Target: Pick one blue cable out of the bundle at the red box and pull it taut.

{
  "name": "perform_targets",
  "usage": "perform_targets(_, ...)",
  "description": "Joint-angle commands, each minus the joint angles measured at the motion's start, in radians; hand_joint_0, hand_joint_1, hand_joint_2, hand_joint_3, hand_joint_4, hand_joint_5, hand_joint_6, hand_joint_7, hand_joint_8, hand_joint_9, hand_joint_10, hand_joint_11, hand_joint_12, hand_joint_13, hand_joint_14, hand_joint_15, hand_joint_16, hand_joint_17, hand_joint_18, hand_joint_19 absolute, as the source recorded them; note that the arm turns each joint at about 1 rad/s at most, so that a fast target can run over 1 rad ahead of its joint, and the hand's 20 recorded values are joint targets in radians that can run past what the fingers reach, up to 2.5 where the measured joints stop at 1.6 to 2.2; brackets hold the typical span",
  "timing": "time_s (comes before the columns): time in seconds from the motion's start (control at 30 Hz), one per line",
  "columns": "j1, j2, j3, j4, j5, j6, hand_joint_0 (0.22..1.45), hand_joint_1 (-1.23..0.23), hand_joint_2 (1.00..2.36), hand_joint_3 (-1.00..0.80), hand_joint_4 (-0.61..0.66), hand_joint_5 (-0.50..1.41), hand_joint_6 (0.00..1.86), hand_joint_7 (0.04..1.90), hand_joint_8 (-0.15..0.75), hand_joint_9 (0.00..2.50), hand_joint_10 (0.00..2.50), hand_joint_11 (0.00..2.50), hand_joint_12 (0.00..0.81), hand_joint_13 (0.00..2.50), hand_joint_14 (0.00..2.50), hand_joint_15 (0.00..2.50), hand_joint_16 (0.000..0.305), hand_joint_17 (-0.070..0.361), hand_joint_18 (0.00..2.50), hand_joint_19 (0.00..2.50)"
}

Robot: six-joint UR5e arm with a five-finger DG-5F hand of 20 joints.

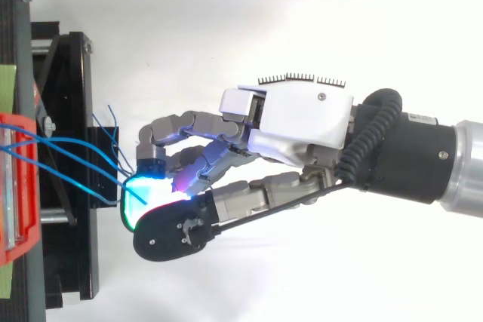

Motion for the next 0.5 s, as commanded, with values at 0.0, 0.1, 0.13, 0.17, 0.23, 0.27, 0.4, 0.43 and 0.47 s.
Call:
perform_targets(0.0,0.000,0.000,-0.001,0.000,-0.001,0.000,0.54,-0.60,1.01,-0.38,0.10,-0.05,0.50,1.27,0.253,0.88,0.02,0.62,0.388,0.37,0.00,0.14,0.055,0.124,0.44,0.38)
perform_targets(0.1,0.000,0.000,0.001,0.000,0.001,0.000,0.53,-0.60,1.01,-0.38,0.11,-0.05,0.50,1.24,0.253,0.87,0.02,0.60,0.389,0.37,0.01,0.13,0.056,0.125,0.44,0.38)
perform_targets(0.13,0.000,0.000,0.001,0.000,0.004,0.000,0.53,-0.60,1.01,-0.39,0.12,-0.05,0.50,1.24,0.253,0.87,0.02,0.61,0.389,0.37,0.00,0.14,0.056,0.125,0.44,0.38)
perform_targets(0.17,0.000,0.000,0.001,0.000,0.004,0.000,0.53,-0.60,1.01,-0.39,0.10,-0.05,0.50,1.24,0.253,0.87,0.02,0.61,0.390,0.37,0.00,0.14,0.056,0.125,0.43,0.38)
perform_targets(0.23,0.000,0.000,-0.001,0.002,0.004,-0.001,0.54,-0.62,1.01,-0.36,0.07,-0.05,0.50,1.28,0.253,0.87,0.02,0.62,0.387,0.37,0.00,0.13,0.055,0.124,0.43,0.39)
perform_targets(0.27,0.000,0.000,-0.001,0.002,0.004,-0.001,0.55,-0.64,1.01,-0.34,0.06,-0.05,0.50,1.33,0.253,0.87,0.02,0.61,0.385,0.37,0.00,0.14,0.055,0.123,0.43,0.39)
perform_targets(0.4,0.000,0.000,-0.001,0.003,0.004,-0.001,0.56,-0.68,1.01,-0.28,0.04,-0.05,0.50,1.41,0.256,0.87,0.02,0.63,0.382,0.37,0.00,0.14,0.054,0.121,0.43,0.39)
perform_targets(0.43,0.000,0.000,-0.001,0.002,0.004,-0.001,0.56,-0.69,1.01,-0.26,0.03,-0.05,0.50,1.43,0.254,0.86,0.02,0.63,0.382,0.37,0.01,0.14,0.054,0.121,0.44,0.38)
perform_targets(0.47,0.000,0.000,-0.001,0.002,0.004,-0.001,0.56,-0.69,1.01,-0.25,0.04,-0.05,0.50,1.45,0.261,0.87,0.01,0.63,0.389,0.37,0.00,0.14,0.055,0.124,0.45,0.37)
